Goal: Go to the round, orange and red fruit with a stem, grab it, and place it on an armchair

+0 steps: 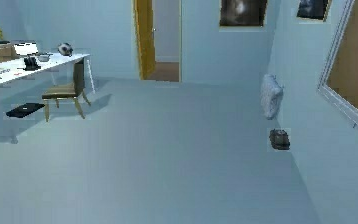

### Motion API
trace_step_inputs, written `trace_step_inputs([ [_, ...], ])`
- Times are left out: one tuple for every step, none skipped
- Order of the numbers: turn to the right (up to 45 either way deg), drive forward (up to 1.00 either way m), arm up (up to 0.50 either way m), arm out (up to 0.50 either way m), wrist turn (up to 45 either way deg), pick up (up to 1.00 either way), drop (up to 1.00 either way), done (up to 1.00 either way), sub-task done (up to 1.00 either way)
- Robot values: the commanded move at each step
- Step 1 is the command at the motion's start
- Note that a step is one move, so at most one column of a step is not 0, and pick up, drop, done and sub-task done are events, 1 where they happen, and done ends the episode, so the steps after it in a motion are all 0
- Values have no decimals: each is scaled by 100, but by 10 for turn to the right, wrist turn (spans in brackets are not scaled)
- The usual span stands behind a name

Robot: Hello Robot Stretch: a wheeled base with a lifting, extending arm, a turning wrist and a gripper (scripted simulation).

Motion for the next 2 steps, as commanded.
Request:
trace_step_inputs([
  [450,0,0,0,0,0,0,0,0],
  [420,0,0,0,0,0,0,0,0],
])
